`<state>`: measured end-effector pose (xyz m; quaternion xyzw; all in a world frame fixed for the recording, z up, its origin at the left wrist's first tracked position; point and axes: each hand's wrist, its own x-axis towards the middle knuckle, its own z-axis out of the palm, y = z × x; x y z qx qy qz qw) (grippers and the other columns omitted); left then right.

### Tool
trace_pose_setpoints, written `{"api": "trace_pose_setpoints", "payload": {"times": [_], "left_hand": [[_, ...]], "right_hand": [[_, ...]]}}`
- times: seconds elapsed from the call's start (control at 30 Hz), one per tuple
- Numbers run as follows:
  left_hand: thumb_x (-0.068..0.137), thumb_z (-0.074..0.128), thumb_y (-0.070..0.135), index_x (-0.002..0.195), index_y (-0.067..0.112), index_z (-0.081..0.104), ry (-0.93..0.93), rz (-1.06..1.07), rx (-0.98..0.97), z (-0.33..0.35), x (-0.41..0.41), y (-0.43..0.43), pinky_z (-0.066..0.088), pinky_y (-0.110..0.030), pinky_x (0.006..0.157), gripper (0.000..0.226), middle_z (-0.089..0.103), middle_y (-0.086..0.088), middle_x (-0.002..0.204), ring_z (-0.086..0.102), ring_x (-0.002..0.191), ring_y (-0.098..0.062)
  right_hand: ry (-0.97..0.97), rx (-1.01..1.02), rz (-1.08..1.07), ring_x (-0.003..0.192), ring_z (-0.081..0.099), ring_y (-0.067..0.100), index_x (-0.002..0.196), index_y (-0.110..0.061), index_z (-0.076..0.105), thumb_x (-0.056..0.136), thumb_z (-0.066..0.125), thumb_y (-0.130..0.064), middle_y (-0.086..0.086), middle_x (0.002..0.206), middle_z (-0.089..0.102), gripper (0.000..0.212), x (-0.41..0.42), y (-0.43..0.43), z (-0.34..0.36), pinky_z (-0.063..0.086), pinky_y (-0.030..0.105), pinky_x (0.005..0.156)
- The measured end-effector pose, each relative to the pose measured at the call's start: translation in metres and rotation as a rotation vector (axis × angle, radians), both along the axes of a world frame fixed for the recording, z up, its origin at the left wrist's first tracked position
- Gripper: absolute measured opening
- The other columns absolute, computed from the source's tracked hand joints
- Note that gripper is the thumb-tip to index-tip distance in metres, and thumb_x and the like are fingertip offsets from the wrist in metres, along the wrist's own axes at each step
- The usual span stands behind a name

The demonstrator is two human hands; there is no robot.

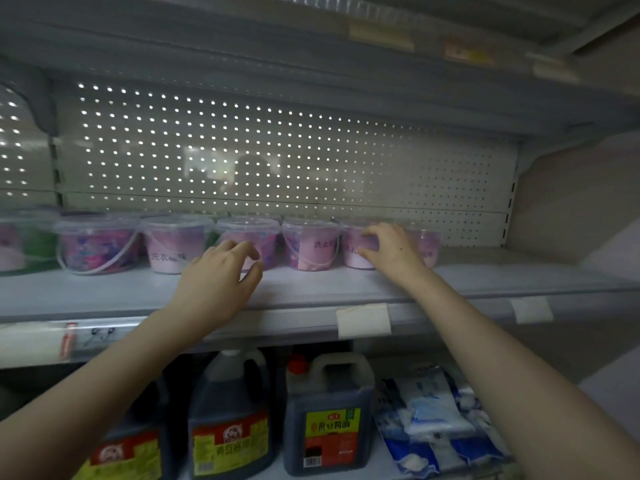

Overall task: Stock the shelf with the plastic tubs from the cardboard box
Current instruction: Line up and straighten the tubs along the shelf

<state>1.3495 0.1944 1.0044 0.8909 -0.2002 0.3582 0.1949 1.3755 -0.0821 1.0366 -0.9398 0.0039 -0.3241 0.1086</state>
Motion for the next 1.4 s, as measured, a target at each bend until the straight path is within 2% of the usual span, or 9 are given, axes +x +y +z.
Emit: {"api": "trace_pose_setpoints", "payload": {"times": [0.23,0.4,0.57,0.73,0.83,0.97,1.17,1.3,1.4], "left_hand": [[0.095,0.043,0.034,0.113,0.019,0.059,-0.001,0.051,0.003,0.013,-0.006,0.04,0.032,-0.032,0.072,0.028,0.056,-0.004,0.117,0.055,0.103,-0.028],[0.094,0.042,0.035,0.111,0.018,0.06,-0.015,0.072,-0.012,0.024,-0.002,0.059,0.037,-0.035,0.073,0.029,0.059,-0.006,0.114,0.056,0.1,-0.031],[0.095,0.04,0.033,0.111,0.018,0.059,0.011,0.094,0.004,0.024,0.0,0.067,0.042,-0.037,0.076,0.029,0.058,-0.006,0.115,0.056,0.1,-0.031],[0.096,0.04,0.033,0.11,0.018,0.059,-0.002,0.087,-0.011,0.024,0.001,0.075,0.035,-0.033,0.071,0.027,0.057,-0.004,0.113,0.055,0.097,-0.028],[0.096,0.042,0.033,0.108,0.019,0.06,-0.015,0.096,-0.027,0.024,0.001,0.087,0.035,-0.033,0.072,0.026,0.057,-0.004,0.113,0.055,0.097,-0.028],[0.095,0.042,0.032,0.107,0.019,0.059,-0.006,0.121,-0.034,0.021,0.0,0.107,0.035,-0.032,0.07,0.024,0.057,-0.003,0.106,0.054,0.094,-0.025],[0.095,0.043,0.034,0.106,0.019,0.06,-0.005,0.121,0.018,0.009,-0.001,0.132,0.045,-0.035,0.073,0.026,0.058,-0.002,0.105,0.056,0.091,-0.023],[0.095,0.043,0.033,0.107,0.018,0.06,-0.002,0.121,0.011,0.005,-0.003,0.138,0.043,-0.035,0.076,0.026,0.058,-0.003,0.108,0.056,0.095,-0.025],[0.096,0.042,0.033,0.109,0.018,0.059,0.012,0.132,0.004,0.003,-0.003,0.147,0.04,-0.033,0.074,0.026,0.057,-0.002,0.109,0.055,0.096,-0.024]], "right_hand": [[0.088,0.116,0.087,0.119,0.052,0.03,0.13,-0.012,0.053,0.088,0.064,-0.024,0.011,0.129,0.058,0.045,0.02,0.054,0.007,0.043,0.038,0.098],[0.037,0.127,0.008,0.109,0.059,0.031,0.113,-0.017,0.065,0.086,0.065,-0.029,0.011,0.117,0.066,0.029,0.039,0.075,0.006,0.047,0.039,0.093],[-0.024,0.017,-0.06,0.115,0.049,0.031,0.109,-0.019,0.068,0.081,0.067,-0.042,0.009,0.118,0.061,0.036,0.04,0.082,0.01,0.038,0.037,0.094],[-0.036,-0.006,-0.083,0.122,0.042,0.028,0.109,-0.022,0.067,0.079,0.067,-0.047,0.006,0.124,0.056,0.039,0.045,0.096,0.011,0.033,0.039,0.099],[-0.075,0.01,-0.005,0.122,0.043,0.026,0.117,-0.022,0.063,0.08,0.065,-0.051,0.005,0.126,0.055,0.047,0.044,0.111,0.014,0.031,0.04,0.099],[-0.021,-0.011,0.11,0.119,0.049,0.025,0.119,-0.02,0.061,0.082,0.062,-0.053,0.003,0.121,0.06,0.05,0.048,0.15,0.013,0.032,0.04,0.1],[0.047,0.157,0.216,0.116,0.049,0.029,0.115,-0.015,0.063,0.081,0.071,-0.037,0.009,0.117,0.063,0.041,0.057,0.167,0.008,0.039,0.034,0.09],[0.097,0.203,0.241,0.115,0.052,0.027,0.117,-0.012,0.061,0.081,0.072,-0.028,0.009,0.122,0.06,0.041,0.057,0.163,0.01,0.04,0.032,0.089],[0.082,0.154,0.239,0.115,0.053,0.027,0.118,-0.009,0.06,0.084,0.07,-0.026,0.011,0.122,0.06,0.04,0.055,0.17,0.011,0.039,0.032,0.089]]}}
